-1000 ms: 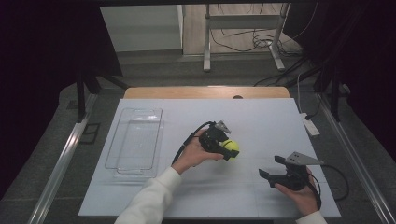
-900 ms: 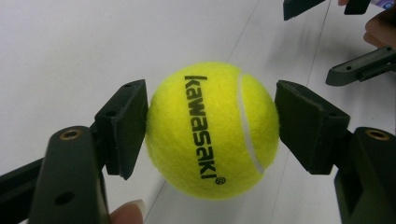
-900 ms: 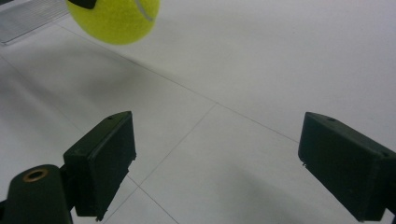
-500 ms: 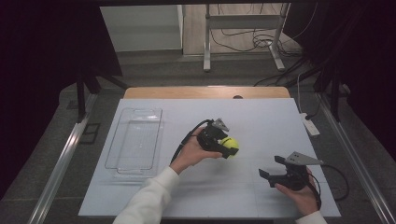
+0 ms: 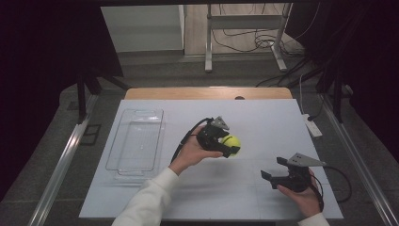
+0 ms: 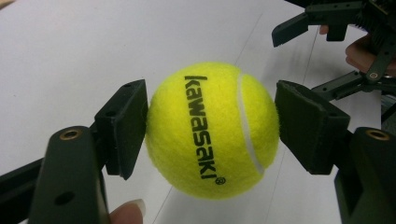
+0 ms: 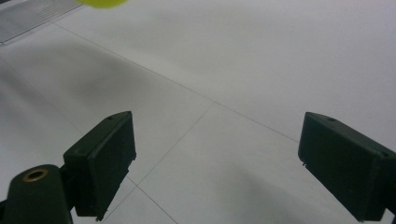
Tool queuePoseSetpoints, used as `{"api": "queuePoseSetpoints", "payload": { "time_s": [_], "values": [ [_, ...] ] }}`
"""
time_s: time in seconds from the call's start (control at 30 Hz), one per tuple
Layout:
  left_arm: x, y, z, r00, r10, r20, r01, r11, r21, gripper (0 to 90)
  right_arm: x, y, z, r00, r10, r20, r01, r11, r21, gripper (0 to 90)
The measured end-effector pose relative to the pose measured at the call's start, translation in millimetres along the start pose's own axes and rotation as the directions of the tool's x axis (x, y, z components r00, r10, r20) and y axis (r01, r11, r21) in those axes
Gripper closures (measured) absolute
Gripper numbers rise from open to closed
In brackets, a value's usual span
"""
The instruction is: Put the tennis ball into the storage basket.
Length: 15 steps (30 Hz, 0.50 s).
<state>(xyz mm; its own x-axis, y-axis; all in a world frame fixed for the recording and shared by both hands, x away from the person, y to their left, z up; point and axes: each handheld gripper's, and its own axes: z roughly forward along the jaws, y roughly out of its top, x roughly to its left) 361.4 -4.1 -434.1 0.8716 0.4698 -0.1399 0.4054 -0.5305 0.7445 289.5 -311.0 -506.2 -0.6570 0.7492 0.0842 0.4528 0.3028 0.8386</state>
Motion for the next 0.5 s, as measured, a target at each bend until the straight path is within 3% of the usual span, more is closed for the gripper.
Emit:
{"api": "queuePoseSetpoints", "payload": {
  "time_s": [0.5],
  "values": [
    [-1.7,7.5,-16.6,0.9998,0.01,-0.015,-0.011,0.9984,-0.056,29.0,-0.6,-0.2,-0.2,1.0,0.003,0.003,-0.003,1.0,0.001,11.1]
  ]
}}
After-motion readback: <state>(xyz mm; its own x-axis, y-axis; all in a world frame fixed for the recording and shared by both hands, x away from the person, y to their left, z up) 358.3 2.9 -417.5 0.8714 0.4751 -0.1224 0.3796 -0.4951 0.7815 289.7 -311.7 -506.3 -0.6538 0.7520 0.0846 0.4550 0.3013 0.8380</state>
